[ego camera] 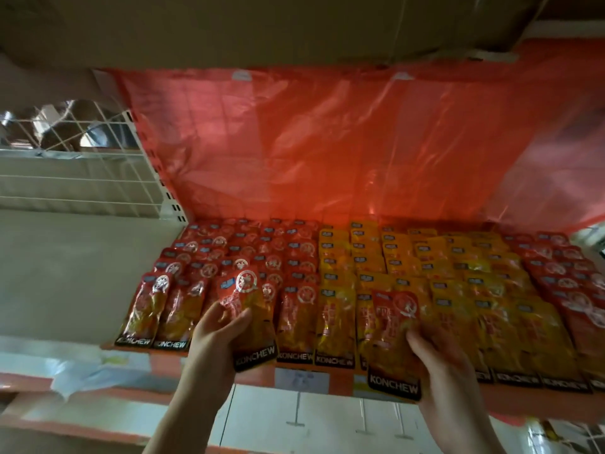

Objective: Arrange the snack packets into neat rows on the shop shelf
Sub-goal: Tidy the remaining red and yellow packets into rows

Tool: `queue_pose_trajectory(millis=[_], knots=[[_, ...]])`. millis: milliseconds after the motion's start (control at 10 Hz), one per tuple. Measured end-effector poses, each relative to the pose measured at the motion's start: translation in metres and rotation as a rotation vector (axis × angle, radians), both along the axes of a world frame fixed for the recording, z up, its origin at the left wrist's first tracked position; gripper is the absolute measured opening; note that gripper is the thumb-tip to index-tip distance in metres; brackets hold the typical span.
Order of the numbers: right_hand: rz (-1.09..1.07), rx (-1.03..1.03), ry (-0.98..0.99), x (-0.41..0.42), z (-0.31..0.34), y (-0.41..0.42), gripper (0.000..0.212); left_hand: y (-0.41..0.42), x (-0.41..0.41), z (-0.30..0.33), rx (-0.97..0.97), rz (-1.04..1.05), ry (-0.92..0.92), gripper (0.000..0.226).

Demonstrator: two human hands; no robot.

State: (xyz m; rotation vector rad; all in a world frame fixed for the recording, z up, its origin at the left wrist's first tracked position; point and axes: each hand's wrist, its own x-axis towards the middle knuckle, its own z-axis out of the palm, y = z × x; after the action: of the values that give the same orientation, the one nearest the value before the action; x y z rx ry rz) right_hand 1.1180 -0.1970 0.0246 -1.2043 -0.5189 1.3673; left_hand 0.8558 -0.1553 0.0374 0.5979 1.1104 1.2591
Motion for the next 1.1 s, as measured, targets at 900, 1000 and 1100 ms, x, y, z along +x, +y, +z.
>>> queue_pose_trajectory(millis=[900,1000,1100], knots=[[0.058,0.081,-0.276,-0.088,0.0,0.031,0.027,0.012,-0.096,0.01,0.136,0.322,0.571,0.044],[0.107,0.255,-0.557,-0.123,-0.002,0.044,0.036,0.03,-0.108,0.008,0.168,0.263,0.562,0.038],[0.132,0.449,-0.898,-0.166,-0.013,0.063,0.045,0.045,-0.119,0.003,0.196,0.188,0.561,0.033]])
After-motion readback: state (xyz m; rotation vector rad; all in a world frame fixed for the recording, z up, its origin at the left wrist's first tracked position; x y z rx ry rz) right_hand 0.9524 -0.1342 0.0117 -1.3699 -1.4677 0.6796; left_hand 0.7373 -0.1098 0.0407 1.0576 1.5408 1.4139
